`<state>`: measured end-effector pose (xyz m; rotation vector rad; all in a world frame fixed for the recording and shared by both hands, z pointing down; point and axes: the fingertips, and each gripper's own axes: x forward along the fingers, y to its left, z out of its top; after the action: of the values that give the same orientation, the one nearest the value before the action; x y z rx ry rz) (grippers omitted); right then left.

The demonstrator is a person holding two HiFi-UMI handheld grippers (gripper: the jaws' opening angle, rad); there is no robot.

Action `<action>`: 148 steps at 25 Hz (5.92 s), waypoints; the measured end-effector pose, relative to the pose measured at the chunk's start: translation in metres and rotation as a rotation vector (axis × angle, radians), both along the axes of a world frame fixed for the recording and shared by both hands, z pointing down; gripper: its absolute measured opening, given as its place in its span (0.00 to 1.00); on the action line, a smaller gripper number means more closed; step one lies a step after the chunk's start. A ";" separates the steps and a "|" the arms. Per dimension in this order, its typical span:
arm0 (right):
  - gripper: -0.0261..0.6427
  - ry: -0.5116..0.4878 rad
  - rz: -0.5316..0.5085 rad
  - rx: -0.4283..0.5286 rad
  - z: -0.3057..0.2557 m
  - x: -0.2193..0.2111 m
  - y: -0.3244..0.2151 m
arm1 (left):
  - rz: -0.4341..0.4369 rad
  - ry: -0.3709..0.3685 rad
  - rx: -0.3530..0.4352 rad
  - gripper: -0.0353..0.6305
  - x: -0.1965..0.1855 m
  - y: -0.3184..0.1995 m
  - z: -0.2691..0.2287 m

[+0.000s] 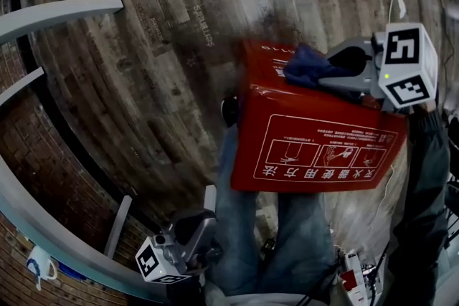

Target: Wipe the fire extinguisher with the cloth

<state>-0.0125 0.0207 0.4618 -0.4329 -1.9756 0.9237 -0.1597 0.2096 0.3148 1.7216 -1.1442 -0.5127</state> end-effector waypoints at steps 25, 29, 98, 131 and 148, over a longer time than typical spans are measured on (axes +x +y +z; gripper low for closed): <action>0.42 -0.099 0.347 0.553 -0.134 0.060 0.150 | 0.103 -0.025 0.028 0.06 0.063 -0.034 -0.009; 0.44 -0.143 0.383 0.690 -0.143 0.058 0.120 | 0.093 -0.026 0.038 0.06 0.063 -0.027 -0.011; 0.18 0.180 0.642 0.757 -0.101 0.157 0.183 | 0.154 -0.127 -0.031 0.06 0.067 -0.009 0.008; 0.15 0.247 0.456 1.088 -0.108 0.160 0.203 | 0.175 -0.106 -0.013 0.06 0.055 0.002 0.002; 0.20 -0.162 0.564 0.830 -0.114 0.028 0.090 | 0.170 -0.106 0.029 0.06 0.088 -0.009 -0.015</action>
<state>0.0154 0.1109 0.3480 0.5582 -2.4636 0.3053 -0.0713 0.2008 0.2998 1.8702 -1.0561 -0.3388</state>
